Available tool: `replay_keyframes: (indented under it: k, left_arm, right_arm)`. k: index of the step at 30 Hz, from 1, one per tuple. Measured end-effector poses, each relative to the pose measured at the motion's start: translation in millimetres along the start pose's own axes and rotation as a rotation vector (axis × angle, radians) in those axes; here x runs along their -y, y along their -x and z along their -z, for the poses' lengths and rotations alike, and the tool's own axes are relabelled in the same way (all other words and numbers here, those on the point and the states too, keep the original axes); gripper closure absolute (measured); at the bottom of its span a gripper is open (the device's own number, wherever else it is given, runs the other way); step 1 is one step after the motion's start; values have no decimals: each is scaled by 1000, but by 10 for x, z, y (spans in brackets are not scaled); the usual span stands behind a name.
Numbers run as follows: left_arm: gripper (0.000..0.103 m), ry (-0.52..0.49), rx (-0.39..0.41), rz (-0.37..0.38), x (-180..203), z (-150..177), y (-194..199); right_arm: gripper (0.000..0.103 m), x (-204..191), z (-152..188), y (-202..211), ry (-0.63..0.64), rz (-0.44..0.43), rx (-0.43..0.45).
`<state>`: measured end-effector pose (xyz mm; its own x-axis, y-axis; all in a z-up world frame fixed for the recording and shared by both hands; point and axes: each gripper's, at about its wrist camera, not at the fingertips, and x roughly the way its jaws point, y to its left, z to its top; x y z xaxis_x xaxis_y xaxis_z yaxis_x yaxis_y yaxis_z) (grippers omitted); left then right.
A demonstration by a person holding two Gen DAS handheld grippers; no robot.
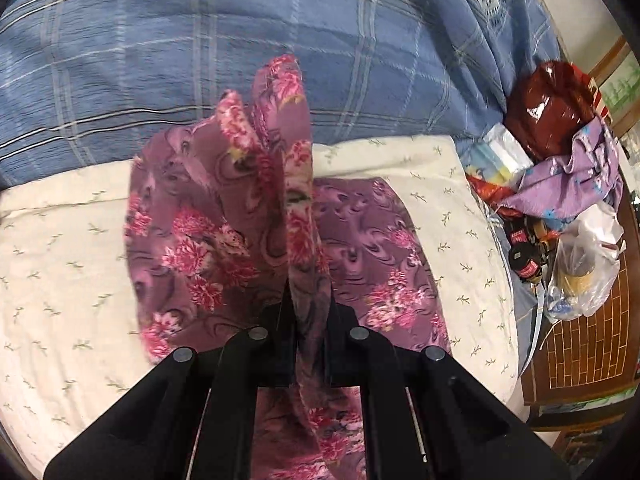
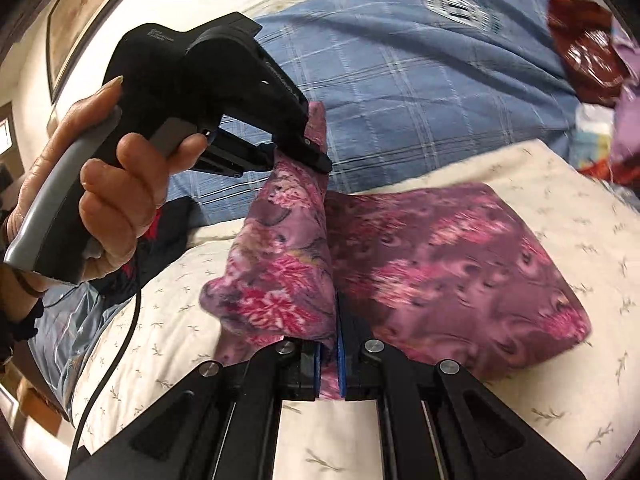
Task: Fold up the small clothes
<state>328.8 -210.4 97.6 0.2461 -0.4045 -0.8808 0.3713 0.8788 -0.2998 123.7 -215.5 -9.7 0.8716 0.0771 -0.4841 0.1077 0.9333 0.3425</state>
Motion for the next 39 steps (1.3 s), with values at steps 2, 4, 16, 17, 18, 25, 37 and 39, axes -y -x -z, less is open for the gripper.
replay_keyframes:
  k: [2, 4, 16, 17, 18, 25, 37, 39]
  left_arm:
    - [96, -7, -9, -6, 115, -18, -75]
    - [96, -16, -17, -13, 235, -38, -149]
    - [96, -65, -100, -43, 894, -61, -730]
    - [96, -74, -106, -54, 936, -62, -779]
    - [96, -80, -112, -67, 963, -68, -821]
    - [84, -70, -131, -77, 1065, -104, -960]
    - [41, 43, 51, 25, 185, -123, 104]
    - [41, 97, 76, 20, -177, -49, 217]
  right_arm:
    - [98, 99, 5, 38, -29, -2, 7]
    - [98, 213, 13, 86, -62, -3, 18]
    - [98, 980, 56, 279, -294, -13, 50]
    - [98, 1048, 65, 296, -313, -15, 53]
    - [98, 1135, 76, 309, -342, -21, 53]
    - [97, 1414, 208, 322, -472, -64, 51]
    - [77, 1827, -66, 748, -582, -57, 124]
    - [68, 1851, -357, 643, -532, -90, 106]
